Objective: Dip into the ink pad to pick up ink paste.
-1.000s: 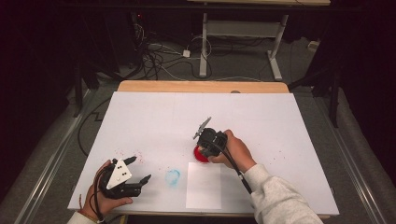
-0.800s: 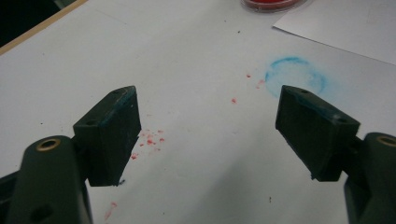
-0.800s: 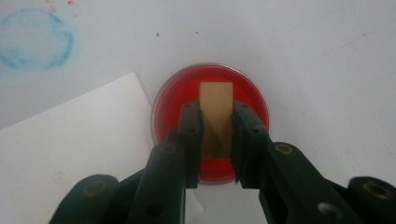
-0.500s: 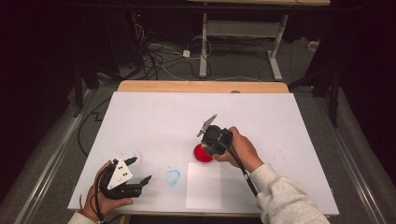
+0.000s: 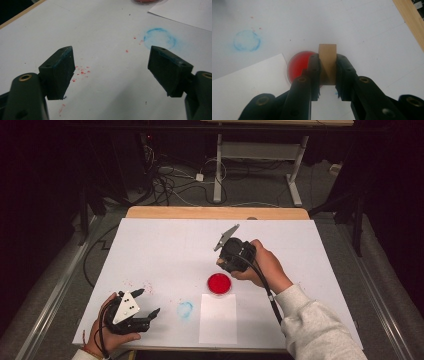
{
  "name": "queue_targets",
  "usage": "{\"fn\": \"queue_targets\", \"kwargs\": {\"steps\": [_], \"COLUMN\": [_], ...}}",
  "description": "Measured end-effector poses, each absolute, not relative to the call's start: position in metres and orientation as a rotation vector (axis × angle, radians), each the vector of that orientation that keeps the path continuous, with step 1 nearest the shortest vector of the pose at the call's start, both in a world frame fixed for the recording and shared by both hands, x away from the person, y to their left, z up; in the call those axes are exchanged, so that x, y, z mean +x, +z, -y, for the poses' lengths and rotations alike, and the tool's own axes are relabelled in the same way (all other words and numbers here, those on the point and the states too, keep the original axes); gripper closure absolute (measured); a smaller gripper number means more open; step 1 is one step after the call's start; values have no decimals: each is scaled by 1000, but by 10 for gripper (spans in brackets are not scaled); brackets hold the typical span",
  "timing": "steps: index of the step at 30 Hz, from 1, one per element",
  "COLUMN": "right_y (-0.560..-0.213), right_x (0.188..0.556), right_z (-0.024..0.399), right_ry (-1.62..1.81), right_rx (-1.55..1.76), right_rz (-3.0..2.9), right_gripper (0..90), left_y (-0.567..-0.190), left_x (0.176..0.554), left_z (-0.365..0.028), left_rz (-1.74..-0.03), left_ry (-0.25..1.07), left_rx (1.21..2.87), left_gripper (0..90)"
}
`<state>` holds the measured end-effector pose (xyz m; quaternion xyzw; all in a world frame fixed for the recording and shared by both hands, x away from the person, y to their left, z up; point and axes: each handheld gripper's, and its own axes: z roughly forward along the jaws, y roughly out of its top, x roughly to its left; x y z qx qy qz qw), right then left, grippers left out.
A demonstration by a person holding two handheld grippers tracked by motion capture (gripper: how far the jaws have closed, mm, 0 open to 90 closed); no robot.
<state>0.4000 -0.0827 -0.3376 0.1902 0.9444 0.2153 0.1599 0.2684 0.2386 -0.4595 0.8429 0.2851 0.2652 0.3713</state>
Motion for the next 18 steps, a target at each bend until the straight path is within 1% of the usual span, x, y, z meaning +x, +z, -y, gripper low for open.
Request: {"fn": "queue_targets", "kwargs": {"steps": [7, 18], "right_y": [-344, -390], "right_x": [398, 406], "right_z": [73, 63], "right_ry": [571, 436], "right_rx": [518, 526], "right_rz": [-2730, -2835], "right_gripper": [759, 759], "left_y": [-460, -461], "left_x": [266, 266], "left_z": [-239, -239], "left_rz": [-743, -747], "left_ry": [667, 666], "left_rx": [2169, 2172], "left_gripper": [205, 205]}}
